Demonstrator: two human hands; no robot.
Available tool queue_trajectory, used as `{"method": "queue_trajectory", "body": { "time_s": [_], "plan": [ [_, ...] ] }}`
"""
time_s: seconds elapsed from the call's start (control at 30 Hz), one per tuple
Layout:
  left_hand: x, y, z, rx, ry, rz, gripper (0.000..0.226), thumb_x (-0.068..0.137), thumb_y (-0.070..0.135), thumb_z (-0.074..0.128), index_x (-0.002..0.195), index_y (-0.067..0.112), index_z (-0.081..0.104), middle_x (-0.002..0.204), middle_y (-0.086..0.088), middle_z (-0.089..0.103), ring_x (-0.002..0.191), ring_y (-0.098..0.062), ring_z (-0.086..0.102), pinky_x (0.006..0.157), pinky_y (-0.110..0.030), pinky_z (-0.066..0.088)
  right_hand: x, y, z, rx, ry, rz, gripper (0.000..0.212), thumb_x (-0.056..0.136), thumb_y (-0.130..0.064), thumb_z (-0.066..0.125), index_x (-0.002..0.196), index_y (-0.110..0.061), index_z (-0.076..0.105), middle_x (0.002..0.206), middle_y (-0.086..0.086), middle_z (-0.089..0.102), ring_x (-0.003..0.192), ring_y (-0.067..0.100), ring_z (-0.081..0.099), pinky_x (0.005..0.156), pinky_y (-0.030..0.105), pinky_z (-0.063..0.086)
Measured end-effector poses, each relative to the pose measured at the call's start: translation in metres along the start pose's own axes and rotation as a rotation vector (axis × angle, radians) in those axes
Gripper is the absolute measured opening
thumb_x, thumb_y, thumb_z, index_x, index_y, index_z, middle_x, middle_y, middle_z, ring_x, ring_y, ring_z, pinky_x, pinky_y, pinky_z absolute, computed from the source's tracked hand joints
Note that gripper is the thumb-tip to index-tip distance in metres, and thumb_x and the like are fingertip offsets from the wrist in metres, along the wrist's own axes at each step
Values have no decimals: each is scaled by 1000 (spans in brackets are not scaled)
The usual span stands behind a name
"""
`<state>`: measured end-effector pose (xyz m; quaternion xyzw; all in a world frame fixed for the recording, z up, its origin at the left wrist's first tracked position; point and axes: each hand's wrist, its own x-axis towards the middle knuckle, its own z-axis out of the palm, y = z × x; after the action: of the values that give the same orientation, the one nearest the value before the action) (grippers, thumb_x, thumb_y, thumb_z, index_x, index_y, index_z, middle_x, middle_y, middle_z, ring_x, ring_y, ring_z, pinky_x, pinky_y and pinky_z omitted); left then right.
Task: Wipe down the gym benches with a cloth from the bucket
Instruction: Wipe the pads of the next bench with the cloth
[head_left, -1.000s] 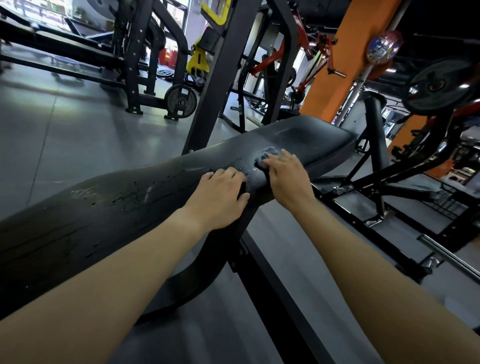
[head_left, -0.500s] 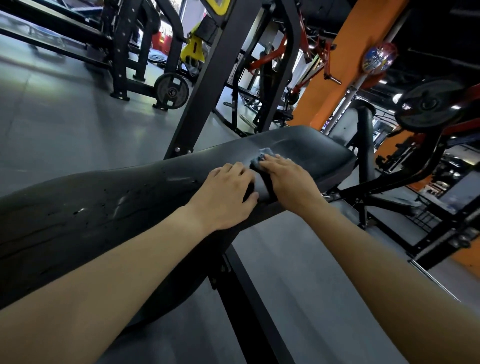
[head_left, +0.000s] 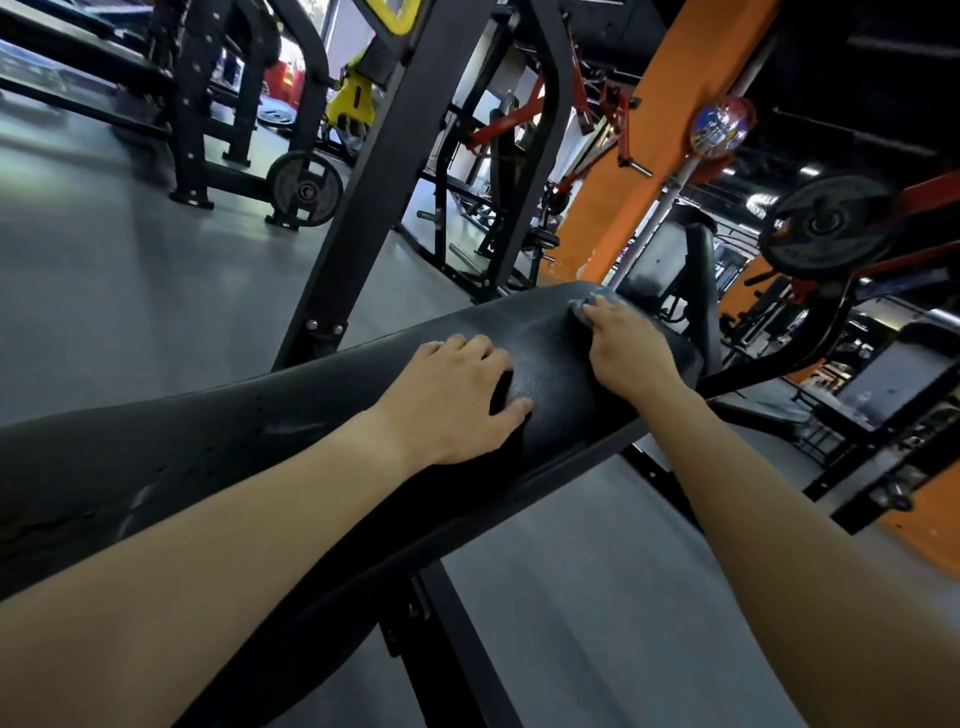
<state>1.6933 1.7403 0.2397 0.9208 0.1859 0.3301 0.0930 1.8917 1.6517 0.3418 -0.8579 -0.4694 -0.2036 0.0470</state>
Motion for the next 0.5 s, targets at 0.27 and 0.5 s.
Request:
{"method": "queue_trajectory", "body": {
  "time_s": [0.27, 0.5],
  "plan": [
    [1, 0, -2, 27, 9, 24, 61, 96, 66, 36, 130, 21, 59, 117, 3, 59, 110, -19, 54, 97, -41, 49, -33, -29, 0, 31, -218, -390, 54, 105, -10, 35, 150, -38, 44, 162, -15, 31, 153, 13, 21, 123, 42, 24],
    [3, 2, -2, 51, 3, 24, 61, 96, 68, 35, 128, 23, 59, 118, 4, 59, 109, -19, 55, 98, -41, 48, 28, -2, -6, -38, -108, -175, 59, 102, -4, 36, 147, -41, 48, 162, -10, 33, 144, 25, 38, 116, 43, 33]
  ]
}}
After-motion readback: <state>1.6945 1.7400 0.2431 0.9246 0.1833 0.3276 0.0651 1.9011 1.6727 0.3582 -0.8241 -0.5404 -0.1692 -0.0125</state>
